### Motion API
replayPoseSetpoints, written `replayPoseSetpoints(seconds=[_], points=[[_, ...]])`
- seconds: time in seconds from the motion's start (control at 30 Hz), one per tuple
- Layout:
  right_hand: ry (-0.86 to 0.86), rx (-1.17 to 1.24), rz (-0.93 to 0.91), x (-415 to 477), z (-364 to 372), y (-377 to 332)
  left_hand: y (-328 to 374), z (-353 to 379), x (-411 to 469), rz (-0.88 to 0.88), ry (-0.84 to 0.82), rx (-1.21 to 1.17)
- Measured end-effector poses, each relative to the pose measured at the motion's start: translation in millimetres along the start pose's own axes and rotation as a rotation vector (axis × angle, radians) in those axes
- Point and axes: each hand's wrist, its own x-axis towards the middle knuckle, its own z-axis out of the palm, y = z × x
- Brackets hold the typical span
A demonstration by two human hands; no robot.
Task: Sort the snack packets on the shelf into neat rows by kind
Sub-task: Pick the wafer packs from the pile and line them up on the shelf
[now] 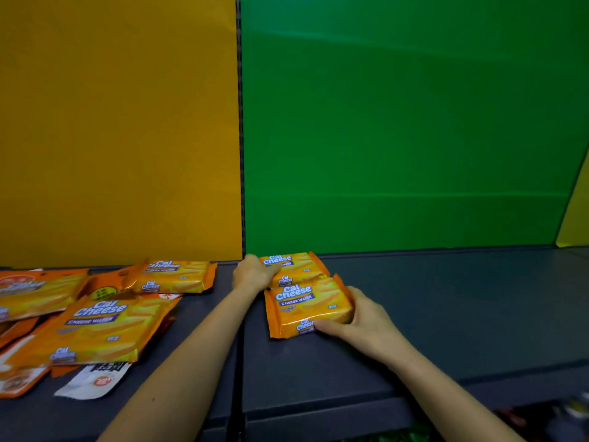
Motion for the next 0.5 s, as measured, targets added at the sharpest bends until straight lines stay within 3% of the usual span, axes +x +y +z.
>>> replayPoseSetpoints(seconds=[0.17, 0.33, 0.5], points=[[0.09, -0.207, -0.097, 5, 10, 2, -1, -1, 4, 0.002, 0.02, 0.057], [0.105, -0.246, -0.1, 10, 11, 5, -1, -6, 2, 0.025, 0.01, 0.053], [0.193, -0.213, -0.148, 8, 8, 6, 9, -22, -22, 0.135, 0.12, 0.085]])
